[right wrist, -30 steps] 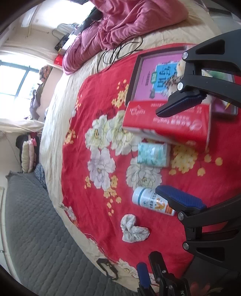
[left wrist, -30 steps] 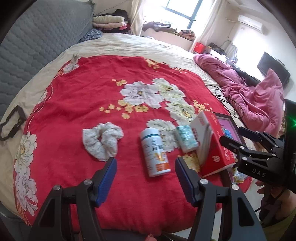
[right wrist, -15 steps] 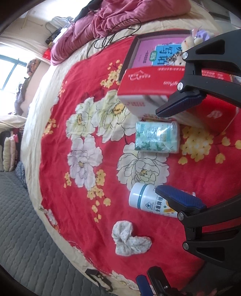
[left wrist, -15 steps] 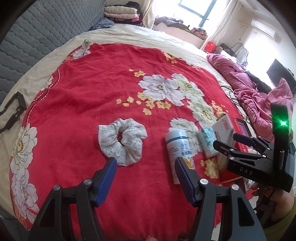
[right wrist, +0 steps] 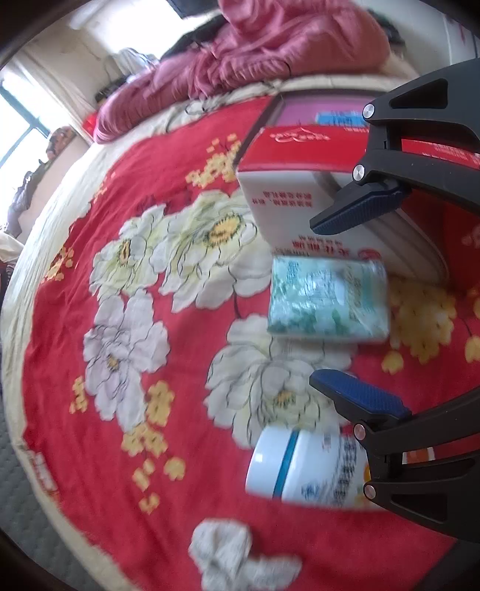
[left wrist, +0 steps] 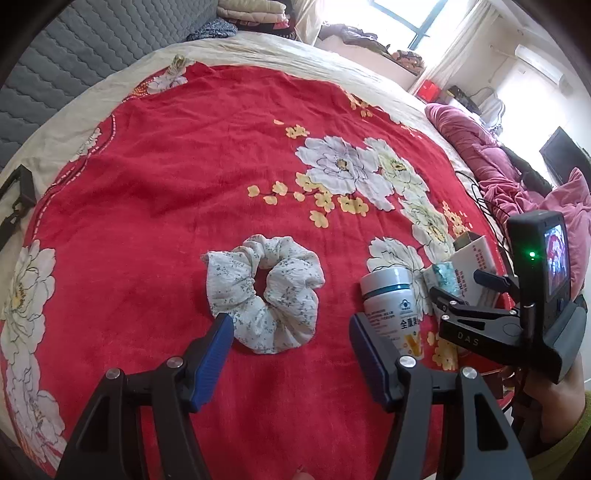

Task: Organize soft objects
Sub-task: 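Move left toward the white floral scrunchie while right approaches the green tissue pack, then grasp the green tissue pack with right while left grasps the floral scrunchie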

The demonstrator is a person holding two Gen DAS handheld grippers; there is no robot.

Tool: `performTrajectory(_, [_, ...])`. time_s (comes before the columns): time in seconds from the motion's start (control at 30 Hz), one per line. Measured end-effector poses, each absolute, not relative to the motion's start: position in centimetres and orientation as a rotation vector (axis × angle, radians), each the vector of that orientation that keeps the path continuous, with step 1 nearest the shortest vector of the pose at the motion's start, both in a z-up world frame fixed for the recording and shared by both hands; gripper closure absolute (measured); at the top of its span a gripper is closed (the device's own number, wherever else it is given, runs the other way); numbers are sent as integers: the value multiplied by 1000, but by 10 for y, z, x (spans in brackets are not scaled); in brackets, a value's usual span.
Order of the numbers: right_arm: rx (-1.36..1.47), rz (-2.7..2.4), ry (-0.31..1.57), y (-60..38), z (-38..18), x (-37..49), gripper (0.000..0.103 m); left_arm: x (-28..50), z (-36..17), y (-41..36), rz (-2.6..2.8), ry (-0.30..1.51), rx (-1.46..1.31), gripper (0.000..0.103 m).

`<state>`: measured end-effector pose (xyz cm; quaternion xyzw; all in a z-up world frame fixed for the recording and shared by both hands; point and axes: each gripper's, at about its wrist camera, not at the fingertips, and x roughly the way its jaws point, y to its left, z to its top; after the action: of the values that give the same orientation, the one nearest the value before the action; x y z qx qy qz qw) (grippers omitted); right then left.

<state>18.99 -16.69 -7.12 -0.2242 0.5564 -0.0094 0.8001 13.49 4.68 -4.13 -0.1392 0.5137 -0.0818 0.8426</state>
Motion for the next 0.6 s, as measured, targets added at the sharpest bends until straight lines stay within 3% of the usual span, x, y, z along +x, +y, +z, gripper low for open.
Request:
performTrajectory(0.47, [-587, -56, 1236, -163, -106, 212, 31, 158, -74, 52, -169, 1130, -294, 39])
performTrajectory(0.53, [-605, -52, 1231, -162, -107, 214, 35, 161, -79, 51, -158, 1139, -288, 39])
performTrajectory(0.6, [-633, -54, 1221, -162, -108, 215, 49, 163, -82, 51, -152, 1140, -288, 39])
